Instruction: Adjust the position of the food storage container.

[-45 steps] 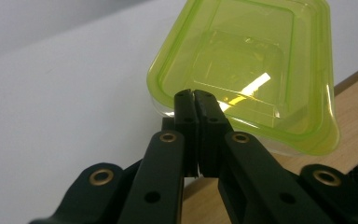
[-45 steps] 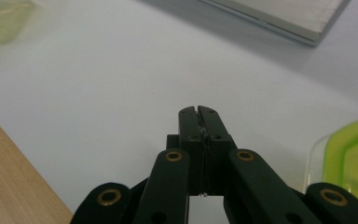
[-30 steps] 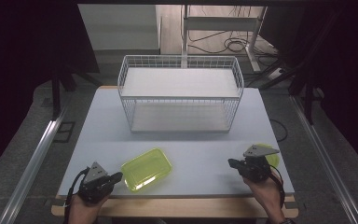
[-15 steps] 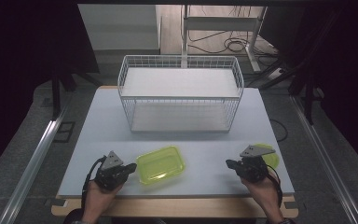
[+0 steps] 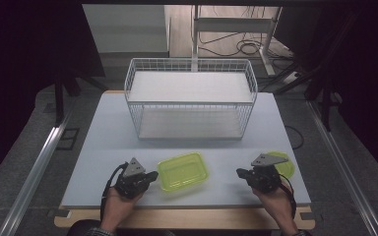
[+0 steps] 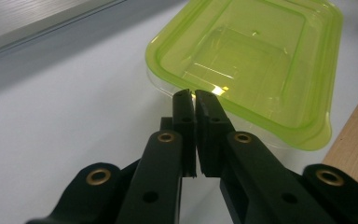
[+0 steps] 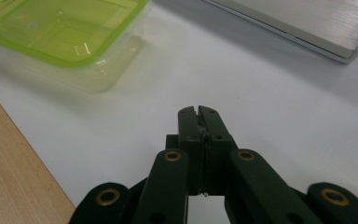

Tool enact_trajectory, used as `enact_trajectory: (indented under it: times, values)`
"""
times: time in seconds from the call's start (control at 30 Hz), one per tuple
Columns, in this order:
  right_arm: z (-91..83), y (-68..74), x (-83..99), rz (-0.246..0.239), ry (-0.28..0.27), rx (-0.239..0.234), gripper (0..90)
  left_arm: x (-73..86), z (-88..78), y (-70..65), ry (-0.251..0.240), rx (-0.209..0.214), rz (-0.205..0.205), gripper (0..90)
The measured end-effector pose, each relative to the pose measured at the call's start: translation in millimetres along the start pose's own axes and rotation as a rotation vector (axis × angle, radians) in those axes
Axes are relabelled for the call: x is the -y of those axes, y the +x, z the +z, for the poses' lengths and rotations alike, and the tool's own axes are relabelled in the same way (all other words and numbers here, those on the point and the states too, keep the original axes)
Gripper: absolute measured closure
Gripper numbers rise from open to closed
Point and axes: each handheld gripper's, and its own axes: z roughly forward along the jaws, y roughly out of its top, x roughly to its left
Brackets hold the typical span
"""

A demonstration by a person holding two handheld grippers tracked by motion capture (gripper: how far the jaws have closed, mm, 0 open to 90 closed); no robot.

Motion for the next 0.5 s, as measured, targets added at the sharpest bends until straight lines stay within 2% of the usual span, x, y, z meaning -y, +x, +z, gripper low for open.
enact_trajectory:
  times: [0.1, 0.23, 0.4, 0.47, 0.5]
  values:
    - [0.7, 0.5, 0.1, -0.005, 0.002, 0.0, 87.4, -0.9, 0.8, -1.3, -0.004, 0.006, 0.01, 87.1]
    - [1.3, 1.9, 0.7, -0.01, -0.001, 0.001, 83.5, 1.6, -7.3, 2.1, -0.022, -0.001, 0.004, 82.2]
    - [0.5, 2.0, 1.2, 0.002, -0.016, -0.008, 76.3, 6.3, -16.5, 4.1, -0.032, -0.011, 0.0, 63.7]
    - [0.6, 2.2, 1.3, 0.003, -0.017, -0.012, 74.8, 7.2, -17.9, 3.8, -0.031, -0.018, 0.004, 60.6]
    - [1.3, 2.6, 1.6, 0.006, -0.021, -0.016, 71.2, 8.6, -20.5, 3.7, -0.027, -0.033, 0.01, 53.8]
